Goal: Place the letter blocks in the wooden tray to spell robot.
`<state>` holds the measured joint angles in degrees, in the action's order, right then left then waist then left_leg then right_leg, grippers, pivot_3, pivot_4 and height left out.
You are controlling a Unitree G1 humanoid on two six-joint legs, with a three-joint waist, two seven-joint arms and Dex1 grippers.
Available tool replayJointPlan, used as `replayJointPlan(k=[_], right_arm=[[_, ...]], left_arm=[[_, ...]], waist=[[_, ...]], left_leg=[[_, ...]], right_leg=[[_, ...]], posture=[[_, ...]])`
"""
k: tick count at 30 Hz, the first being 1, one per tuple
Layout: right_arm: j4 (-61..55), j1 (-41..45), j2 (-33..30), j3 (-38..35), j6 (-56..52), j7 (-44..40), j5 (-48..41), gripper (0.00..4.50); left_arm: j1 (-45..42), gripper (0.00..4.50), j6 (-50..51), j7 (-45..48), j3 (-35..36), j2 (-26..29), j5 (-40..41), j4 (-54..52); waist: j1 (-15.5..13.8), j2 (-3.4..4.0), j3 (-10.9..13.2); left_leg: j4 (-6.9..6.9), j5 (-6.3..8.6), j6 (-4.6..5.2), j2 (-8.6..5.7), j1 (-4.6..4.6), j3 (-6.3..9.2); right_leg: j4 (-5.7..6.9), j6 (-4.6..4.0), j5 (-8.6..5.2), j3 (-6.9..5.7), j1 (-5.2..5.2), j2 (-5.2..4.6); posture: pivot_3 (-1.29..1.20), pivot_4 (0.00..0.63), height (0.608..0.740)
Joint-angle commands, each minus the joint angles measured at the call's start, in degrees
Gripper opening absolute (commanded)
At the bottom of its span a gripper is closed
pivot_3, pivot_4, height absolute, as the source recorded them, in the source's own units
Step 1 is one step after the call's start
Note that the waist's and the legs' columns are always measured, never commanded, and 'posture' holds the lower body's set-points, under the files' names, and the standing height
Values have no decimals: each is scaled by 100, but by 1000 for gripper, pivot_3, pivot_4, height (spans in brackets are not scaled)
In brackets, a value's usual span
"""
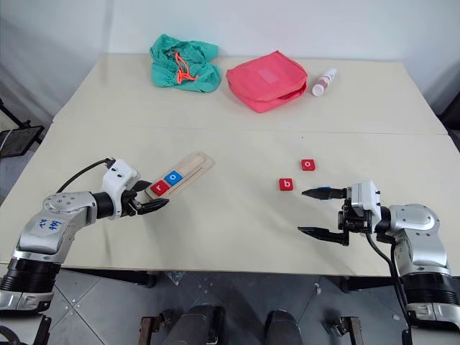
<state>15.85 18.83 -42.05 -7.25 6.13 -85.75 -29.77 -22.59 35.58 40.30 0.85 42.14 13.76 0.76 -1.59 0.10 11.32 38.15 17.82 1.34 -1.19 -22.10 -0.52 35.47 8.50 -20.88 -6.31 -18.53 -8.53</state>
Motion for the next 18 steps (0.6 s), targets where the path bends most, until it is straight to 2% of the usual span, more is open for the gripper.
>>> replayJointPlan(k=[1,3,9,12,18], right_arm=[[-167,-6,-34,-197,36,1,-93,4500],[-150,-5,-91,-226,3,-53,-124,4500],[-15,-44,-342,-277,-24,-467,-188,4500],[73,-34,-417,-310,19,-414,-162,4500],[-12,-352,-553,-580,66,-355,-184,4500]], left_arm=[[256,3399,-719,314,-63,-141,-21,89],[319,3399,-1241,646,53,-204,156,-85],[225,3399,-1725,1336,-182,-352,293,-290],[100,3399,-1985,1649,-470,-403,155,-228],[-418,3399,-1801,2023,-1177,-544,-109,-15]], waist=[[1,0,0],[1,0,0],[10,-3,2],[13,-3,2],[-3,-4,3]], left_leg=[[0,0,0,0,0,-1],[0,0,0,0,-3,0],[-3,0,0,0,-14,-1],[-2,0,1,1,-14,-2],[-2,-1,3,-2,-17,-2]], right_leg=[[-1,0,0,0,0,0],[-2,0,0,-1,-2,0],[-10,0,0,-7,-8,0],[-10,0,0,-10,-7,1],[-10,0,0,-13,-7,0]], posture=[[0,150,740],[0,150,740],[0,150,740],[0,150,740],[0,150,740]])
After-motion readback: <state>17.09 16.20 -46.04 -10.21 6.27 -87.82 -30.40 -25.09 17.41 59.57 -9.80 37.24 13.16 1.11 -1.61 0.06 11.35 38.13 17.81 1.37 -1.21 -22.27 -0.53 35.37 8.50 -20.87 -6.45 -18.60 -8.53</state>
